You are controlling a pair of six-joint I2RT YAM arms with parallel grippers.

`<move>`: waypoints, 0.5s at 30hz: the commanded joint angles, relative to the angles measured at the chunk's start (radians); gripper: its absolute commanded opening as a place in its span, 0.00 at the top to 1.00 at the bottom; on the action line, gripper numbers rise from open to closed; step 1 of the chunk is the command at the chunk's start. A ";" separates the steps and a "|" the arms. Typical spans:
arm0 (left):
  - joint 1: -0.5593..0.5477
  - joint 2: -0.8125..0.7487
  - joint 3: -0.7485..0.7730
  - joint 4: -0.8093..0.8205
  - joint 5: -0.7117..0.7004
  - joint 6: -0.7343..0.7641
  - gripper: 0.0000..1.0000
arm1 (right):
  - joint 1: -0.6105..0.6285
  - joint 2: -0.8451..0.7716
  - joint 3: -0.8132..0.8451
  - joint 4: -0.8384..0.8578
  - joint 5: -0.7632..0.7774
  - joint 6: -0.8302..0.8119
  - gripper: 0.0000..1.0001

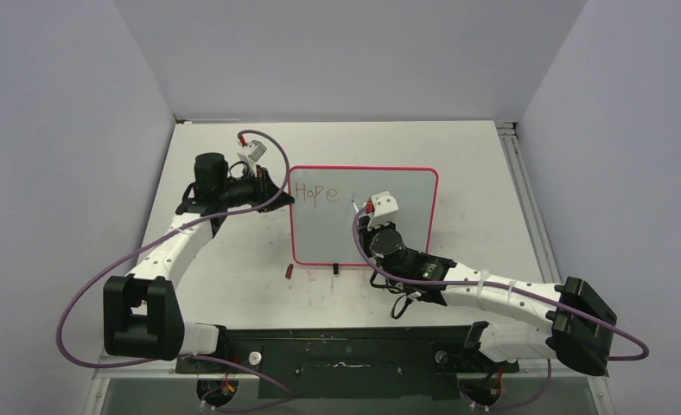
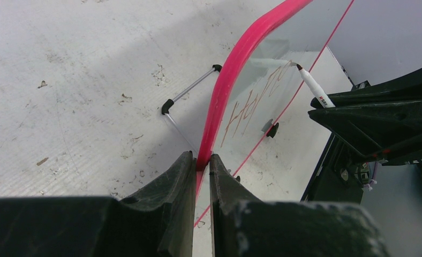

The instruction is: Write a sentence on the whiteboard

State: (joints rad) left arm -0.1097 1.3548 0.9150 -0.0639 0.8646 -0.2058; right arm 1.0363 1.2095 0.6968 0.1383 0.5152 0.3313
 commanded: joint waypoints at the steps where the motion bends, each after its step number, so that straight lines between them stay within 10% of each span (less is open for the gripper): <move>1: -0.001 -0.040 0.008 0.030 0.001 -0.013 1.00 | 0.008 0.003 0.021 0.028 0.048 0.003 0.95; 15: -0.001 -0.039 0.008 0.030 0.000 -0.012 1.00 | 0.007 0.032 0.058 0.078 0.075 -0.052 0.95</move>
State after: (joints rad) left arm -0.1097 1.3540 0.9150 -0.0643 0.8627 -0.2058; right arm 1.0389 1.2320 0.6998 0.1642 0.5468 0.3012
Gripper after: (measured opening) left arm 0.110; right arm 0.158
